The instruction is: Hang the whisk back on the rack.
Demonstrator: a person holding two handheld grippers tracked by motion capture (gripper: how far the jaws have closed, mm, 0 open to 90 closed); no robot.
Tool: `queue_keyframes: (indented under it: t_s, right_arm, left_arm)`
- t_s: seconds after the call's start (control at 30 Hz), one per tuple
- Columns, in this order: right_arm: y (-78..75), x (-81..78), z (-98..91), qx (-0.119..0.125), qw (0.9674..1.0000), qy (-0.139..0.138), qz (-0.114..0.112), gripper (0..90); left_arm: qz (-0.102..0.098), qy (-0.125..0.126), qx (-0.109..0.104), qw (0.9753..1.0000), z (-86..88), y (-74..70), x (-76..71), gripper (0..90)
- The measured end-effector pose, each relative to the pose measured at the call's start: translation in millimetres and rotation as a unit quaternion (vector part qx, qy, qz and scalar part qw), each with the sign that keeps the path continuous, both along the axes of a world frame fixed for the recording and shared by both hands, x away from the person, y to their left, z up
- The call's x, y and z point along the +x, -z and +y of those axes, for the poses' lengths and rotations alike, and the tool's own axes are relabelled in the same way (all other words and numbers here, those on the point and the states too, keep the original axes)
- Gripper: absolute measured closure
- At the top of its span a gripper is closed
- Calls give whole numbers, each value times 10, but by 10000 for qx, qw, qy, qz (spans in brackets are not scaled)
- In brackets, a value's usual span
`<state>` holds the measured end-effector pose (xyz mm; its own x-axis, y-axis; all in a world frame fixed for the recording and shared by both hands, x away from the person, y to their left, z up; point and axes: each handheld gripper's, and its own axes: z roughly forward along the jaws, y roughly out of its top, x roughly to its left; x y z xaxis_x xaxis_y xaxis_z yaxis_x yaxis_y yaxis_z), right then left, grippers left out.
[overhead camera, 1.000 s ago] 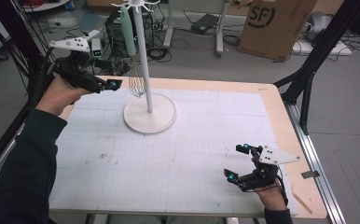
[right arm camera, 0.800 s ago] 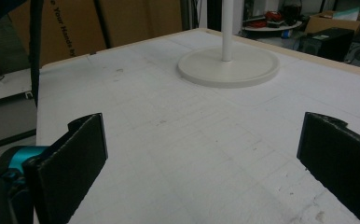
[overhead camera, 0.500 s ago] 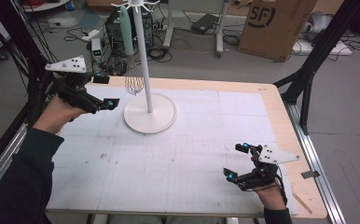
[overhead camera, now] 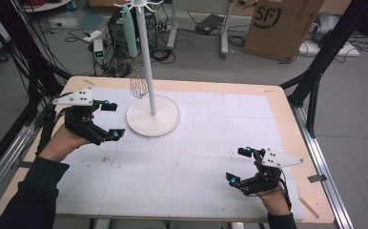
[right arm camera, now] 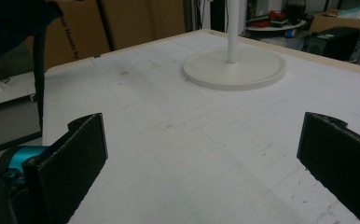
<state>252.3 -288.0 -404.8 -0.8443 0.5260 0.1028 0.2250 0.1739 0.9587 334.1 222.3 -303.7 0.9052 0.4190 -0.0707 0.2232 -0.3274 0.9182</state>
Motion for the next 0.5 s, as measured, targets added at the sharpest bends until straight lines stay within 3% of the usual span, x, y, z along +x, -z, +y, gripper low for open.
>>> queue_keyframes:
  t_s: [0.5]
  right_arm:
    - [-12, -18, 15, -19, 9999, 109, -2, 5]
  left_arm:
    - [-34, -121, -329, 9994, 117, 283, -233, 17]
